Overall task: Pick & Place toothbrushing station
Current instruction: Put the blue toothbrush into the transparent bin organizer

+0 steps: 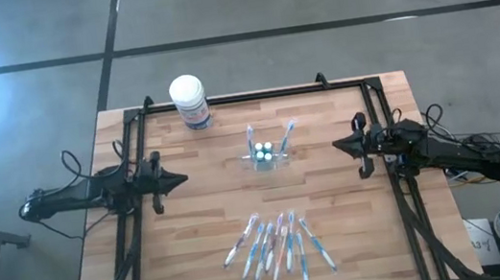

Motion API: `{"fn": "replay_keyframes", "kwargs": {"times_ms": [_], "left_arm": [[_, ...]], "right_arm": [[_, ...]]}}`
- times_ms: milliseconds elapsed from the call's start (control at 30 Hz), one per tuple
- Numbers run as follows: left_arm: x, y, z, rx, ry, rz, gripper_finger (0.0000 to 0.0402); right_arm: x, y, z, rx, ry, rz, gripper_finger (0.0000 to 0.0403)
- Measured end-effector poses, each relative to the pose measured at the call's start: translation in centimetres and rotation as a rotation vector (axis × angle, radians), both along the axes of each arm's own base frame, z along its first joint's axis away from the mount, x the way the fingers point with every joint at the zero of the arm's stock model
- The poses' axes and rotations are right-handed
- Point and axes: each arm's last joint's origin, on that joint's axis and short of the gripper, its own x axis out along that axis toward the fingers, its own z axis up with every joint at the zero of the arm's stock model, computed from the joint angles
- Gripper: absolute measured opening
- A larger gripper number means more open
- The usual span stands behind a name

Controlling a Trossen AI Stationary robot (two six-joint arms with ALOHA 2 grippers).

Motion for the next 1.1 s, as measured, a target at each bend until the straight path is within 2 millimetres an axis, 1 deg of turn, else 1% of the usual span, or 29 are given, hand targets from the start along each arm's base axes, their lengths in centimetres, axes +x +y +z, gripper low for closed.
{"fn": "replay_keyframes", "kwargs": {"times_ms": [133, 200, 333, 667, 800, 933, 1100], "left_arm": [[0.0, 0.0, 0.0, -0.017, -0.003, 0.007, 0.001], [0.0, 0.1, 0.0, -0.032, -0.005, 0.043, 0.0011], [-0.1, 0.2, 0.0, -0.019, 0.01, 0.06, 0.0007], [-0.5, 0.3, 1.9, 0.09, -0.001, 0.086, 0.0002], [0.0, 0.2, 1.8, 0.116, 0.025, 0.063, 0.0002], [0.9, -0.1, 1.5, 0.12, 0.071, 0.03, 0.0001], [2.2, -0.6, 2.0, 0.132, 0.022, -0.004, 0.0001]], "right_arm": [[-0.1, 0.0, 0.0, -0.016, -0.001, -0.027, 0.0008], [-0.2, -0.1, 0.0, -0.03, -0.003, -0.042, 0.0008], [-0.4, 0.0, 0.0, -0.039, -0.005, -0.037, 0.0008], [-0.5, 0.6, -0.2, -0.061, 0.011, 0.067, 0.0008], [-0.5, 1.0, -0.2, -0.07, 0.01, 0.106, 0.0008], [-0.4, 1.5, -0.2, -0.081, 0.002, 0.149, 0.0008], [-0.4, 1.7, -0.2, -0.111, 0.008, 0.17, 0.0008]]}}
